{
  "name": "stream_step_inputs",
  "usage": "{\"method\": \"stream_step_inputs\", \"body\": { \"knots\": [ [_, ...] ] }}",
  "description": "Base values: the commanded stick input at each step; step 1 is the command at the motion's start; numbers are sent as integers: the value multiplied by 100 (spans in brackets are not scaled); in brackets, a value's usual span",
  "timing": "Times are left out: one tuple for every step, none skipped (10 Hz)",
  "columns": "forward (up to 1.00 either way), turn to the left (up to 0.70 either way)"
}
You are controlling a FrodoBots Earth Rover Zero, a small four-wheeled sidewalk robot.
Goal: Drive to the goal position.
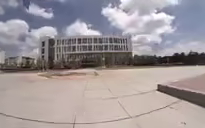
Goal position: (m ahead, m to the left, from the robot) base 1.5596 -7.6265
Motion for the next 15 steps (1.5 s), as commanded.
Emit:
{"method": "stream_step_inputs", "body": {
  "knots": [
    [70,0],
    [70,0],
    [70,0],
    [70,0],
    [70,0],
    [70,0],
    [70,1],
    [70,2],
    [70,-6],
    [70,-33],
    [70,-35],
    [70,-35],
    [70,-35],
    [70,-35],
    [70,-35]
  ]
}}
